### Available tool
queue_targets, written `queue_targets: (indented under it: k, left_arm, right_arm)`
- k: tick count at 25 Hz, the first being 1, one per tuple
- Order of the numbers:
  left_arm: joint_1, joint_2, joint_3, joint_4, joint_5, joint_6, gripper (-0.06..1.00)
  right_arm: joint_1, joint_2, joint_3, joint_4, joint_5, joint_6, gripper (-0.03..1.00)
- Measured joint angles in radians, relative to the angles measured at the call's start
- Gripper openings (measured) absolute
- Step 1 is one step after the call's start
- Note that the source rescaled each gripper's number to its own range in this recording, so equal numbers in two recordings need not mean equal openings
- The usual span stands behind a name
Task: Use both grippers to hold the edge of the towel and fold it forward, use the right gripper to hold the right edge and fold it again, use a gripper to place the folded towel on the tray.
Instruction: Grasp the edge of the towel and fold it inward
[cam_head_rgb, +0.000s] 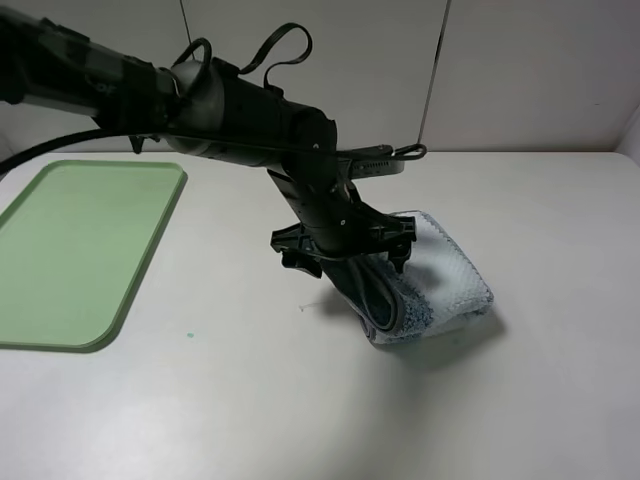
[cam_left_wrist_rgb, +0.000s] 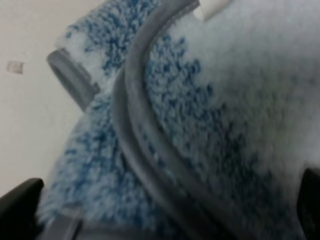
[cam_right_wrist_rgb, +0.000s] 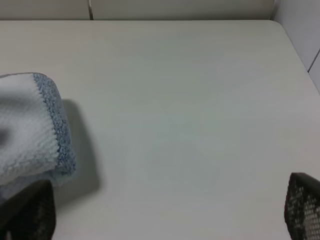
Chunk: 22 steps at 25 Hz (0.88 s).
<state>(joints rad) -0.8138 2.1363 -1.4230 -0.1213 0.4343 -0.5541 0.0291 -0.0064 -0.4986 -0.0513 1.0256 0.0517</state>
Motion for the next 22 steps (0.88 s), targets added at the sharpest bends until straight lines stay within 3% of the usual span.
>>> queue_targets:
  k: [18, 22]
  left_arm:
    - [0.000, 0.104, -0.032, -0.044, -0.123, 0.010, 1.00]
    - [-0.001, 0.109, -0.034, -0.044, -0.139, 0.019, 0.89]
  right_arm:
    - [0.000, 0.000, 0.000, 0.004, 0.000, 0.000, 1.00]
    - [0.000, 0.000, 0.000, 0.005, 0.000, 0.000, 1.00]
